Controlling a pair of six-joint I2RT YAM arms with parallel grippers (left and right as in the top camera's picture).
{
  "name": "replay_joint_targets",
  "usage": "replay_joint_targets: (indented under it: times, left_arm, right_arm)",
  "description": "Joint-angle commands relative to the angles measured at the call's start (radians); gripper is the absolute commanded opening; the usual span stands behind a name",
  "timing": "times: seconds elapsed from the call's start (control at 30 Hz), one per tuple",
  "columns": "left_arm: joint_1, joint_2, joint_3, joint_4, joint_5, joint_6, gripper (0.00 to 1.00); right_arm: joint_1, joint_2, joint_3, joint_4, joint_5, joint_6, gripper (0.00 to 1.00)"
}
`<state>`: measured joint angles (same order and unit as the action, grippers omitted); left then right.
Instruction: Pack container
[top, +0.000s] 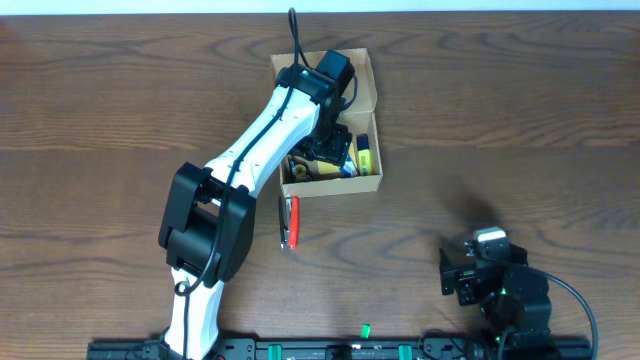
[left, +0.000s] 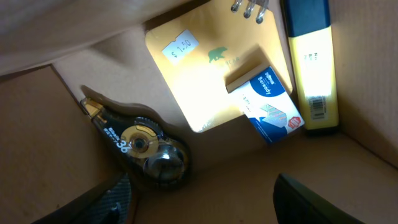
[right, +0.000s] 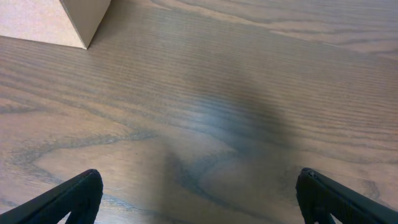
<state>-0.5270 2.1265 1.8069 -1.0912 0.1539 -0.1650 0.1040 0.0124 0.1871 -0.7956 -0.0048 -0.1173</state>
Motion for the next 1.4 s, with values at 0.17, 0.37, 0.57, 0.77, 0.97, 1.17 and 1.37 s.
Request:
replay_joint_targets:
  times: [0.17, 0.37, 0.57, 0.77, 0.97, 1.17, 1.37]
  left_arm:
    - [0.014, -0.073, 0.094, -0.001, -0.031, -0.053, 0.98]
    - [0.016, -0.174, 0.112, -0.024, -0.031, -0.075, 0.96]
    - [0.016, -0.263, 0.112, -0.158, -0.03, -0.102, 0.95]
    - [0.008, -0.32, 0.076, -0.289, -0.031, -0.151, 0.96]
    - [-0.024, -0.396, -0.084, -0.28, -0.034, -0.22, 0.95]
    - [-0.054, -0.527, -0.315, -0.153, -0.03, -0.305, 0.95]
    - [-0.103, -0.619, -0.48, -0.108, -0.03, -0.33, 0.95]
  right_arm:
    - [-0.005, -0.007, -0.011, -0.004, -0.003, -0.011, 0.99]
    - [-0.005, -0.007, -0.011, -0.004, -0.003, -0.011, 0.99]
    - [-0.005, -0.007, -0.011, -0.004, -0.003, -0.011, 0.99]
    - [-0.005, -0.007, -0.011, -0.004, -0.003, -0.011, 0.99]
    - [-0.005, -0.007, -0.011, -0.004, -0.003, -0.011, 0.99]
    - [-0.005, -0.007, -0.011, -0.004, -0.003, -0.011, 0.99]
    - [-0.005, -0.007, -0.011, -0.004, -0.003, -0.011, 0.99]
